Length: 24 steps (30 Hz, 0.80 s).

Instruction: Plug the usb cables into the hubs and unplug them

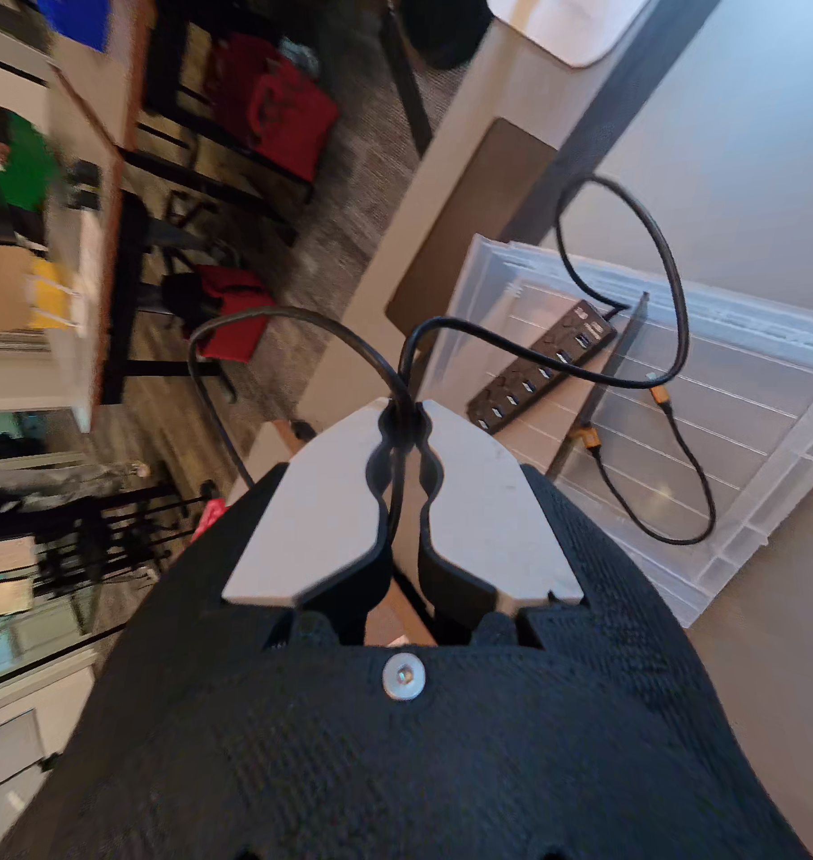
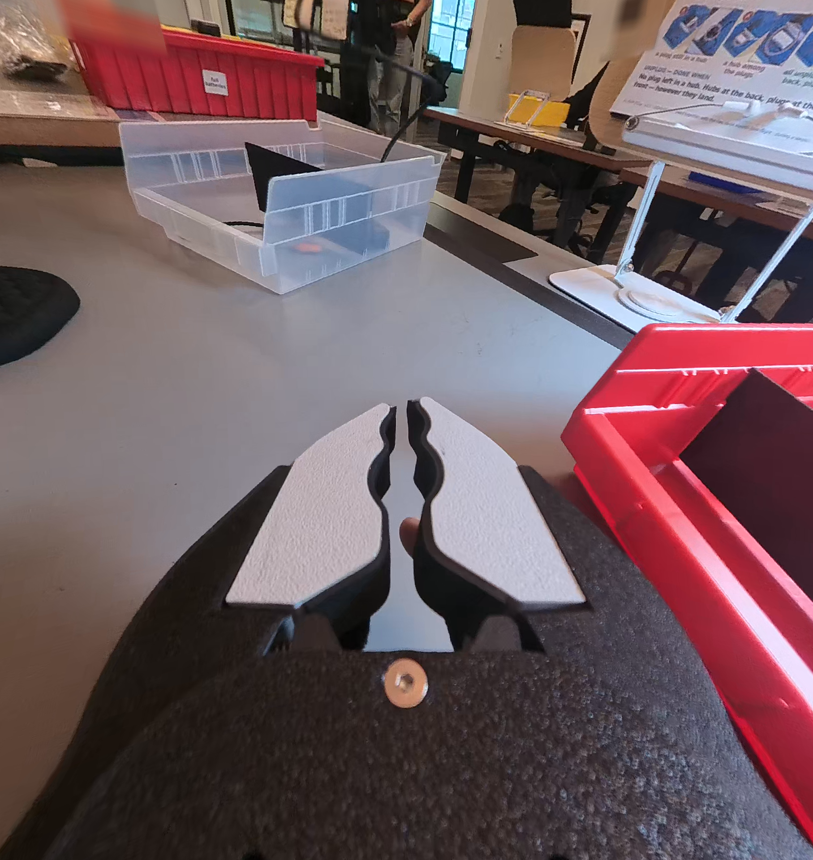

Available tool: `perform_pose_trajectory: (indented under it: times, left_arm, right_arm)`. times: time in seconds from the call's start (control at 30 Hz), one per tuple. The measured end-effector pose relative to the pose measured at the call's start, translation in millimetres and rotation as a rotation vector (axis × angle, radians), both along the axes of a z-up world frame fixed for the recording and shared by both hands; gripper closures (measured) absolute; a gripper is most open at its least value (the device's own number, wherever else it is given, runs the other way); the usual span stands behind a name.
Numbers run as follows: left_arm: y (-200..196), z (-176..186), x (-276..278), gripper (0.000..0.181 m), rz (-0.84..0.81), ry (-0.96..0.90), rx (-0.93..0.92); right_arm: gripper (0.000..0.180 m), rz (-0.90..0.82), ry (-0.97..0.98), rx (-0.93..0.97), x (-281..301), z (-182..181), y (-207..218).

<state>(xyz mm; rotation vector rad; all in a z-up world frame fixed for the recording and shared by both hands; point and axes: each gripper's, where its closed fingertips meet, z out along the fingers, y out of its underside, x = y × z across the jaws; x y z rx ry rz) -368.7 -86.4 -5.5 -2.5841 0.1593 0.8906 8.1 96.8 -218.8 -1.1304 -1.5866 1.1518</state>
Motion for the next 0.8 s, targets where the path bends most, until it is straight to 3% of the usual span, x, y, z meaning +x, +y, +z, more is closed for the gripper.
perform_pose_trajectory:
  times: [0.17,0.3,0.5,0.8]
  left_arm:
    - [2.4,86.5,25.0,0.173,-0.012,0.139,0.095]
    - [10.2,97.7,54.9,0.173,-0.082,0.116,0.118]
    - [40.3,8.4,84.6,0.173,-0.253,-0.174,0.122]
    - [64.8,-137.2,50.6,0.173,-0.219,-0.352,-0.007]
  right_arm:
    - [0.175,0.011,-0.001,0.025,0.8,-1.2,-5.3]
    - [0.175,0.027,-0.011,0.037,0.2,-3.8,-10.9]
    - [0.175,0.053,-0.027,0.076,0.2,-9.2,-19.4]
    - [0.175,0.057,-0.047,0.148,1.9,-16.4,-20.0]
